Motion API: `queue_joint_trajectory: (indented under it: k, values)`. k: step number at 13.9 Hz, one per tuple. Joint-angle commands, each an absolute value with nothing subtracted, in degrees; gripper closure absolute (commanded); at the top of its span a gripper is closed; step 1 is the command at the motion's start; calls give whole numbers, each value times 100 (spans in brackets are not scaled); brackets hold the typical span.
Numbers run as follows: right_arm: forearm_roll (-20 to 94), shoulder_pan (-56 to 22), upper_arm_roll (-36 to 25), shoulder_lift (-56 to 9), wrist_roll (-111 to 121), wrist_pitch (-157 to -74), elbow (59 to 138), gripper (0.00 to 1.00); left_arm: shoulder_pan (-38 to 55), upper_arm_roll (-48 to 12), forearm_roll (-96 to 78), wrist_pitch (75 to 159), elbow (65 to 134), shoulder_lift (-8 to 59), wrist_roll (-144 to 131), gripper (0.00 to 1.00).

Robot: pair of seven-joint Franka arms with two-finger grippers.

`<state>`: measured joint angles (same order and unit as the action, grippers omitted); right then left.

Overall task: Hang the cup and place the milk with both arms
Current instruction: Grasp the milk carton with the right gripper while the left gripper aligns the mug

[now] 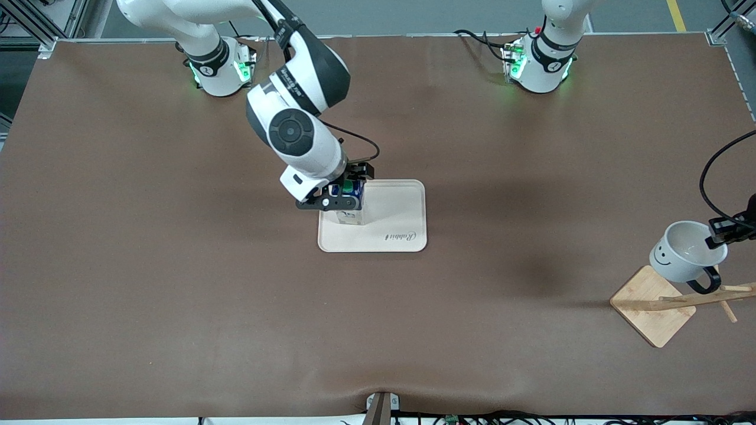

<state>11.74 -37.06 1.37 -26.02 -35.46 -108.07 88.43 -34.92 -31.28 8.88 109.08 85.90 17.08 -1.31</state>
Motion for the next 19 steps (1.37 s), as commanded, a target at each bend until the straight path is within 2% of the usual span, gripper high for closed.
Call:
queue_joint_trajectory:
  k: [1, 10, 11, 12, 13, 14, 16, 19]
  values:
    - [958, -3762, 70, -2672, -3709, -10758, 8684, 0, -3620, -3164, 502, 10924, 8631, 1635, -149, 100]
    - [704, -4069, 62, -2962, -3929, -11119, 8745, 0, -3946, -3164, 167, 11284, 8569, 1889, -44, 100]
    - [677, -4069, 62, -2962, -3903, -11109, 8745, 6, -3946, -3164, 158, 11320, 8569, 1924, -44, 100]
    - [677, -4069, 62, -2962, -3946, -11092, 8736, 61, -3964, -3164, 167, 11329, 8569, 1977, -44, 100]
    - [677, -4069, 62, -2962, -3946, -11083, 8736, 90, -3999, -3164, 167, 11347, 8569, 2012, -35, 100]
    - [677, -4026, 62, -2953, -3946, -11074, 8719, 100, -4069, -3164, 184, 11442, 8569, 2047, -26, 100]
    - [755, -3964, 53, -2909, -3911, -11031, 8614, 100, -4087, -3164, 237, 11496, 8587, 2100, 0, 100]
    - [1552, -3438, 53, -2936, -3902, -10059, 7807, 100, -4087, -3164, 246, 11496, 8596, 2180, 9, 100]
